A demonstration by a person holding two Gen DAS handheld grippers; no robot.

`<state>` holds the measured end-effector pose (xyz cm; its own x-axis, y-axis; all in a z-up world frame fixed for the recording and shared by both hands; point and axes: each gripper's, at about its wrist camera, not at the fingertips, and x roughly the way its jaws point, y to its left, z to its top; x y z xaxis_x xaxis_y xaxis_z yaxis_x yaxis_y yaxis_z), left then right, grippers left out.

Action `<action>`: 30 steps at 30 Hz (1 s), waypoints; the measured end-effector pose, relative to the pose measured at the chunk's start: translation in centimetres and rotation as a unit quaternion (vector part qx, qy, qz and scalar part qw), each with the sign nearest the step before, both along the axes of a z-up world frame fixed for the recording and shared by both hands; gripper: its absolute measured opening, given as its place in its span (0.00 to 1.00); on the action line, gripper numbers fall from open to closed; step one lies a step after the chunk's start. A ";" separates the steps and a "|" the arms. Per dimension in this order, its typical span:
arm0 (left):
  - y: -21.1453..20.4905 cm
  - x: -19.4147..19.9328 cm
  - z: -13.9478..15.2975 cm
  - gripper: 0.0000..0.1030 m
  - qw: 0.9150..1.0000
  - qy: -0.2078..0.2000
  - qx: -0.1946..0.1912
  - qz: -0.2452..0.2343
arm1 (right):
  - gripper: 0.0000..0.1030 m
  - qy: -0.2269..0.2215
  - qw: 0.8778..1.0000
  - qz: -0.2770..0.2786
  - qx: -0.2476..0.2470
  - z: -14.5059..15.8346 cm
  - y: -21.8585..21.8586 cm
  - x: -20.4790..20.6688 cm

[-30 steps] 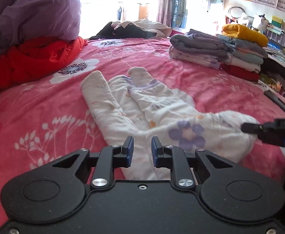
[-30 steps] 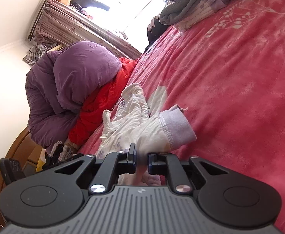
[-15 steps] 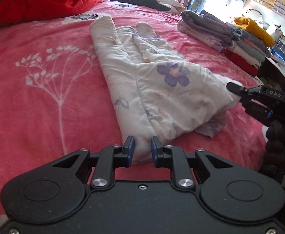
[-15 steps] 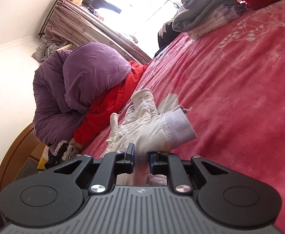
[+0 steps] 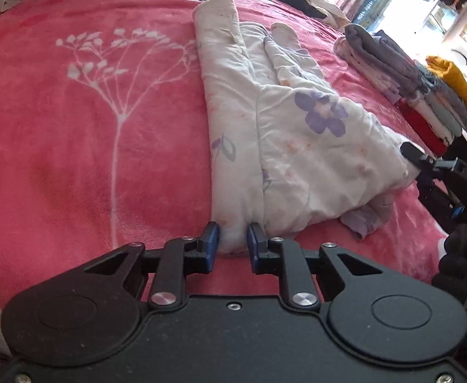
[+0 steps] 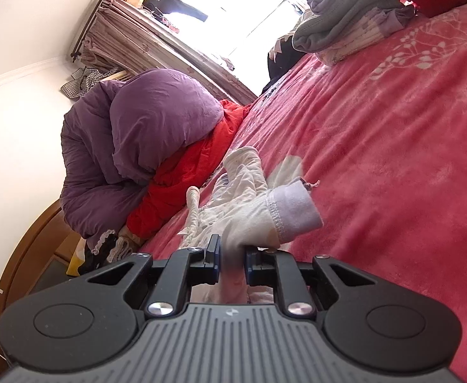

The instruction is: Fold clothes

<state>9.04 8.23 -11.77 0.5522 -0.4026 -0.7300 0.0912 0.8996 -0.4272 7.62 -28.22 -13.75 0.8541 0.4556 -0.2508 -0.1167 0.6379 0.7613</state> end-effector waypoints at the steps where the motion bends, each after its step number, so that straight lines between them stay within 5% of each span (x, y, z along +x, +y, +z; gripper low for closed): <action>1: 0.0 0.0 -0.2 0.17 1.000 0.006 -0.003 0.006 | 0.17 0.002 1.000 0.001 0.000 -0.1 0.1 0.1; 6: 1.3 -0.5 0.3 0.17 0.998 0.003 -0.059 0.030 | 0.17 0.005 1.000 0.003 -0.002 -0.2 0.1 0.2; 7: 0.3 -0.2 -0.5 0.18 0.999 0.020 -0.024 0.026 | 0.17 0.006 1.000 0.004 0.000 -0.3 0.1 0.2; 11: 0.1 -0.3 0.2 0.24 0.999 0.027 -0.010 0.015 | 0.17 0.005 1.000 0.008 -0.002 -0.4 0.3 0.4; 14: -0.7 -1.4 3.2 0.26 0.997 -0.051 0.062 -0.002 | 0.17 -0.005 1.000 0.009 -0.012 0.1 0.3 0.2; 18: -1.7 -2.4 5.1 0.26 0.982 -0.157 0.082 -0.057 | 0.17 -0.010 1.000 0.004 -0.012 0.6 0.0 0.0; 20: -2.7 -3.2 5.0 0.29 0.969 -0.197 0.095 -0.111 | 0.17 -0.010 1.000 0.005 -0.021 1.1 0.2 0.1; 23: -5.0 -3.9 4.3 0.56 0.941 -0.244 0.149 -0.179 | 0.17 -0.008 0.999 0.007 -0.044 2.4 0.6 0.3; 28: -8.2 -3.7 1.9 0.57 0.887 -0.286 0.270 -0.241 | 0.17 -0.004 0.995 0.003 -0.095 5.2 2.1 1.3; 30: -8.6 -3.3 1.3 0.53 0.875 -0.293 0.295 -0.246 | 0.17 -0.002 0.993 0.005 -0.116 6.5 2.9 1.8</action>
